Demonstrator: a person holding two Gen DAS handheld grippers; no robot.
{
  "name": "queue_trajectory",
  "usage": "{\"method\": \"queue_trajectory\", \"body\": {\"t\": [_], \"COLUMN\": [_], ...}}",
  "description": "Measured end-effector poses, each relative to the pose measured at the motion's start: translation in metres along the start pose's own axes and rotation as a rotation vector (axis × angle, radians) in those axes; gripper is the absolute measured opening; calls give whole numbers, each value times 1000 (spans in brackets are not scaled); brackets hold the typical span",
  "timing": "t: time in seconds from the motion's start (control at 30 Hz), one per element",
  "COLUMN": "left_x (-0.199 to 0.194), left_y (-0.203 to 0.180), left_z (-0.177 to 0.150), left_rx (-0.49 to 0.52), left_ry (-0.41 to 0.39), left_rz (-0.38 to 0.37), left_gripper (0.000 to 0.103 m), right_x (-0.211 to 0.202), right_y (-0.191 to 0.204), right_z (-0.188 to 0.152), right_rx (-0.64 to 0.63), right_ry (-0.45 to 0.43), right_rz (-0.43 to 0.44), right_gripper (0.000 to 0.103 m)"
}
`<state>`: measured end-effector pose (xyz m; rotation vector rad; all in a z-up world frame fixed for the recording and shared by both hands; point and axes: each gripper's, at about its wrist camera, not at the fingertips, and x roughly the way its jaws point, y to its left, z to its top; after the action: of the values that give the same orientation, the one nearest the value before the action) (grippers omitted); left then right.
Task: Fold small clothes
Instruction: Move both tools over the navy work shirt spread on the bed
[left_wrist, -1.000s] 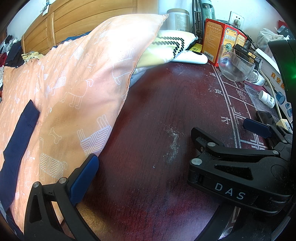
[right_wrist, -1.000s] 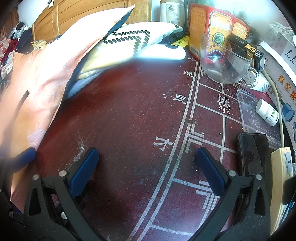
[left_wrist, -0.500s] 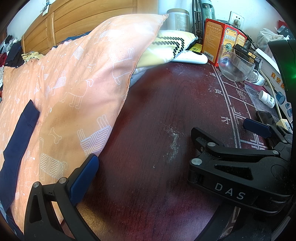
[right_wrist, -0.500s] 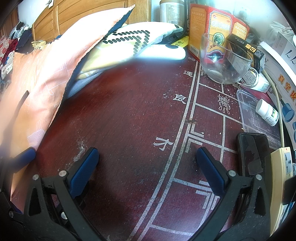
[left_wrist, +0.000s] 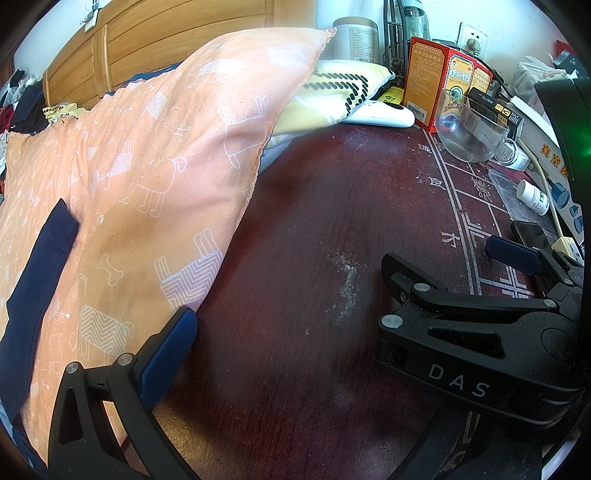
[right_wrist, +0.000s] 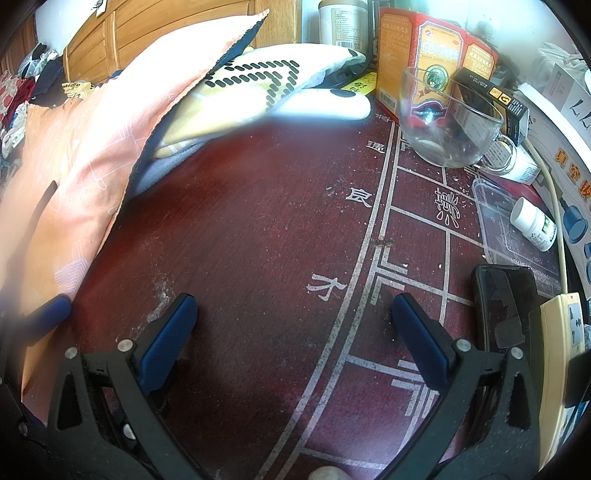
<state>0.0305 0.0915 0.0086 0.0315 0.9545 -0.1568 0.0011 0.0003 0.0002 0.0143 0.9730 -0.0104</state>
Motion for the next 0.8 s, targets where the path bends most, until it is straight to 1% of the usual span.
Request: {"method": "queue_trajectory", "body": {"t": [0.13, 0.2, 0.23, 0.27, 0.3, 0.33, 0.37, 0.43, 0.47, 0.5, 0.53, 0.57, 0.6, 0.63, 0.67, 0.7, 0.73, 0.77, 0.8], "left_x": [3, 4, 4, 4, 4, 3, 1, -11, -23, -33, -50, -70, -88, -107, -127, -152, -182, -212, -233], "left_y": [0, -5, -5, -5, -4, -4, -2, 10, 20, 27, 40, 57, 74, 92, 108, 130, 153, 176, 187], "left_z": [4, 3, 3, 3, 4, 5, 4, -6, -14, -21, -32, -43, -54, -65, -76, -89, -104, -119, -129], "left_rx": [15, 1, -5, -2, 2, 27, 34, -9, -28, -37, -52, -78, -106, -135, -168, -207, -259, -315, -349], "left_ry": [0, -1, 0, 7, 18, 43, 48, 38, 19, -3, -33, -71, -102, -131, -167, -214, -262, -308, -342], "left_rz": [-13, 3, 7, 3, -6, -31, -51, -96, -105, -97, -73, -56, -41, -12, 22, 54, 87, 132, 165], "left_gripper": [103, 103, 103, 103, 103, 103, 103, 103, 103, 103, 103, 103, 103, 103, 103, 103, 103, 103, 103], "right_x": [3, 5, 5, 4, 6, 5, 4, 4, 3, 1, -3, -6, -15, -19, -34, -39, -60, -83, -113], "right_y": [7, 13, 13, 3, 1, 2, 2, 3, 2, 2, 2, 4, 4, 4, 5, 5, 8, 9, 18], "right_z": [5, 8, 8, 6, 9, 8, 7, 7, 6, 5, 3, 1, -1, -2, -5, -5, -7, -11, -13], "right_rx": [3, 3, 3, 3, 2, 1, -1, -11, -15, -24, -39, -49, -62, -64, -70, -72, -77, -68, -96], "right_ry": [0, 0, 0, -1, -1, -1, -1, 0, -3, -6, -11, -15, -32, -43, -72, -74, -116, -199, -257], "right_rz": [-1, -1, -1, 0, 0, 2, 3, 11, 25, 47, 111, 134, 196, 214, 246, 255, 301, 372, 421], "right_gripper": [103, 103, 103, 103, 103, 103, 103, 103, 103, 103, 103, 103, 103, 103, 103, 103, 103, 103, 103]}}
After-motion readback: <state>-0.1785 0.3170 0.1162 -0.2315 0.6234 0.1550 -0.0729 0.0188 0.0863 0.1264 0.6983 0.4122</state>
